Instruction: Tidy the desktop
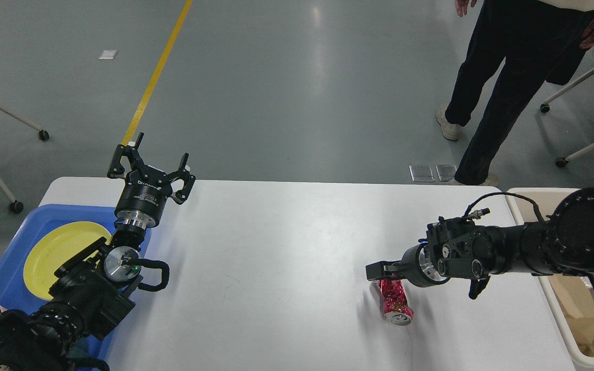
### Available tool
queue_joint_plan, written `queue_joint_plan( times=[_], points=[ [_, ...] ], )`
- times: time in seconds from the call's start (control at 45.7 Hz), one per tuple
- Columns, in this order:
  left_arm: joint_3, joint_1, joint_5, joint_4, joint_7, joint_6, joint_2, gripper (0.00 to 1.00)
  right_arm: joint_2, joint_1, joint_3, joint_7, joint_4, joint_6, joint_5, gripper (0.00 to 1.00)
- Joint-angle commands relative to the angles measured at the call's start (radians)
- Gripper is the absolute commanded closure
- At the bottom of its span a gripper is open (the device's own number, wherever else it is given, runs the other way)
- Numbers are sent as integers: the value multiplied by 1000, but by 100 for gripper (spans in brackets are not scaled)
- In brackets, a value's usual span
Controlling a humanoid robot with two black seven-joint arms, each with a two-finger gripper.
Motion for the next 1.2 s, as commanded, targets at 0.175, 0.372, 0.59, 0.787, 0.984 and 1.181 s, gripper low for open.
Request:
queue_joint_plan(
  times=[0.175, 0.372, 0.59, 0.787, 0.984, 1.181],
  points=[
    [0, 0, 0, 0, 0, 0, 0, 3, -2, -28, -1, 1, -13, 4, 52, 0],
    [0, 0, 0, 0, 0, 0, 0, 3, 0, -25, 1, 1, -25, 4, 53, 13],
    [0, 0, 0, 0, 0, 0, 0, 3, 0, -29, -1, -2, -24, 71, 70, 67],
    [0, 0, 0, 0, 0, -1, 0, 3, -3, -22, -1, -8, -27, 156, 96, 100],
    [0, 0, 0, 0, 0, 0, 0, 4, -9, -5, -19, -8, -27, 243, 121, 100],
    [0, 0, 0, 0, 0, 0, 0, 4, -37, 56, -25, -8, -27, 331, 130, 100]
  ],
)
